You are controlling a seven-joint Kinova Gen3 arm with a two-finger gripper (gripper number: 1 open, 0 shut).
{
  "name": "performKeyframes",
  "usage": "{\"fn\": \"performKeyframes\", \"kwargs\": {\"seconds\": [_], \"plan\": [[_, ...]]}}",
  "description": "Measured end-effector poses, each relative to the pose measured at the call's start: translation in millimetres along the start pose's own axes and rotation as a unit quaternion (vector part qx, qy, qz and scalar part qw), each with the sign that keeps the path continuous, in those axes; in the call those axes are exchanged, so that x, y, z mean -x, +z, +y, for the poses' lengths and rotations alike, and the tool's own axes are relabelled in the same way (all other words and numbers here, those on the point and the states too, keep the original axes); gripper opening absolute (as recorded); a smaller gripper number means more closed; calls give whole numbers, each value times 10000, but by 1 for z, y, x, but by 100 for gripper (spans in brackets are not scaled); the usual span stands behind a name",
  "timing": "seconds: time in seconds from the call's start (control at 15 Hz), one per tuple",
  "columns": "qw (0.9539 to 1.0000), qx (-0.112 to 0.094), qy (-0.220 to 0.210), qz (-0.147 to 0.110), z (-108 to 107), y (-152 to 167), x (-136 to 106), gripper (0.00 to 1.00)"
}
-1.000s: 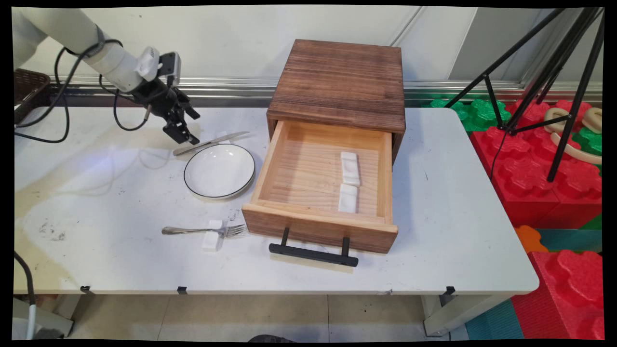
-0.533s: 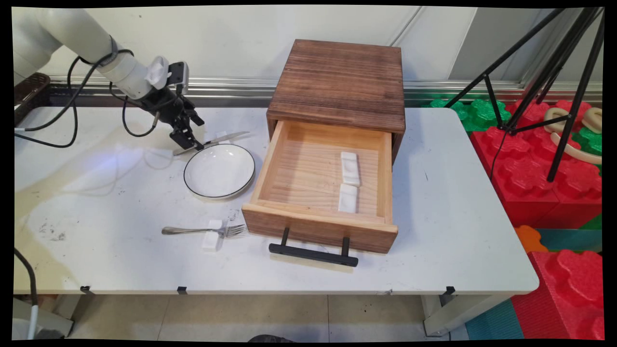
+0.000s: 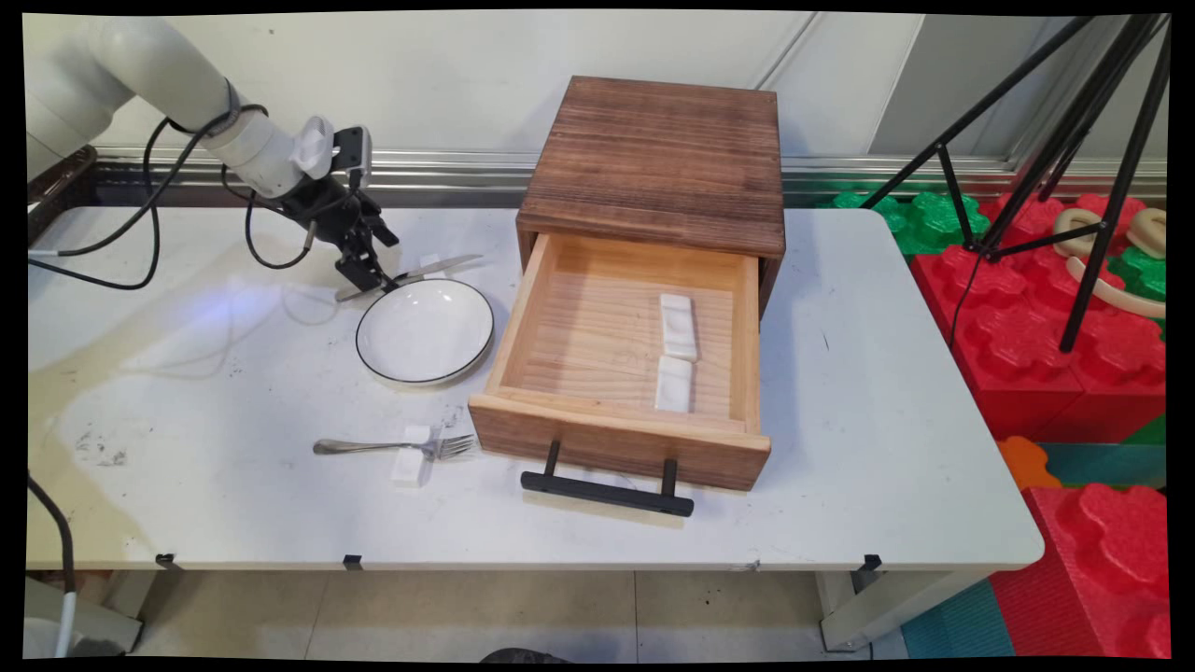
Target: Pick up the knife from the left of the white plate, then place the picked object into the drawer
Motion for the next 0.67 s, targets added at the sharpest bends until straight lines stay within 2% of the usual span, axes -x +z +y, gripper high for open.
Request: {"fn": "performKeyframes", "kwargs": {"seconds": [0.13,0.2,0.67], "plan": [[10000,4,-22,26,0,3,-1,100],[10000,7,-27,38,0,4,-1,0],[9999,63,-56,78,3,8,2,0]]}}
